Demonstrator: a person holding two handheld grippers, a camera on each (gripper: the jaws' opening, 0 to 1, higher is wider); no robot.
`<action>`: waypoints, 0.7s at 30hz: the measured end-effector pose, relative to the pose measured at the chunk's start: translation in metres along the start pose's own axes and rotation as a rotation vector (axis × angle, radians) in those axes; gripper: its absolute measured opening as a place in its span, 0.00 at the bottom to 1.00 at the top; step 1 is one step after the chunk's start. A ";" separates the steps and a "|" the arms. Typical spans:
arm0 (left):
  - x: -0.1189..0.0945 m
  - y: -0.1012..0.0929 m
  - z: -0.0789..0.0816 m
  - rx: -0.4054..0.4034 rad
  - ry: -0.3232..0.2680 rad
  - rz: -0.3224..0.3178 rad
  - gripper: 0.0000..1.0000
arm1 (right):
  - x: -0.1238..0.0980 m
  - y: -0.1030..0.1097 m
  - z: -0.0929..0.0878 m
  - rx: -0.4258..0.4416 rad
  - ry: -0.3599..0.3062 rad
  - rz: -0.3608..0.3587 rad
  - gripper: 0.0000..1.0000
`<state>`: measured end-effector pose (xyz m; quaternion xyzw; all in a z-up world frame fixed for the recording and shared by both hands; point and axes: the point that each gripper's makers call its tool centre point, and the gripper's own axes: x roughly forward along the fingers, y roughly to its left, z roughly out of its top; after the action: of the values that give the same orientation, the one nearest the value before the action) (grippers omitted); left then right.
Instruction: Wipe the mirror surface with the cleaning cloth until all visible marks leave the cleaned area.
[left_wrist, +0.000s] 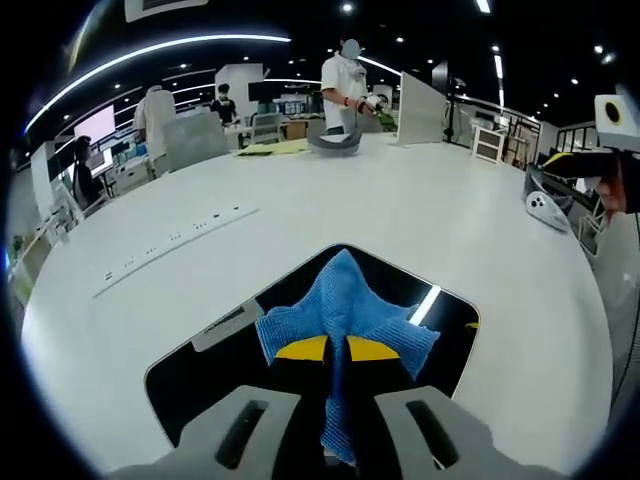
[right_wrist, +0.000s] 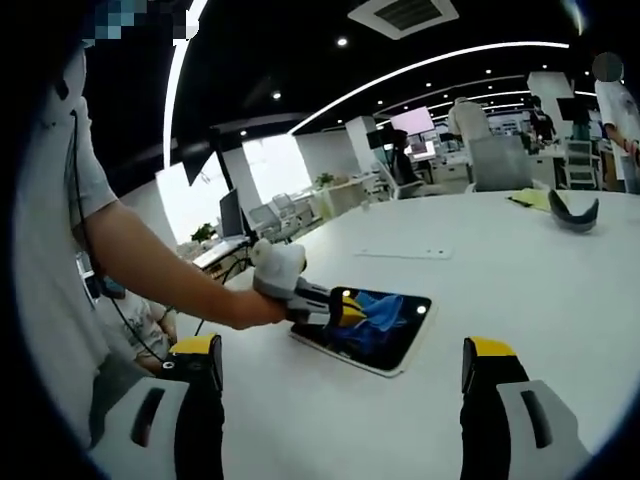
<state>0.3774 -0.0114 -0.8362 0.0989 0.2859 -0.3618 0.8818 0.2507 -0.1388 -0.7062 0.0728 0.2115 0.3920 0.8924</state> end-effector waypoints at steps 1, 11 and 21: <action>0.000 -0.001 0.000 0.000 0.001 0.000 0.03 | 0.000 0.000 0.001 -0.001 -0.002 -0.001 1.00; -0.005 -0.009 -0.008 -0.014 0.001 0.001 0.03 | -0.001 0.003 0.004 -0.005 -0.009 0.007 1.00; -0.010 -0.017 -0.012 -0.011 0.005 -0.011 0.03 | -0.004 0.005 0.005 -0.003 -0.008 0.007 1.00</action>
<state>0.3548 -0.0132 -0.8402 0.0937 0.2907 -0.3646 0.8796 0.2467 -0.1378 -0.6990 0.0740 0.2071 0.3951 0.8919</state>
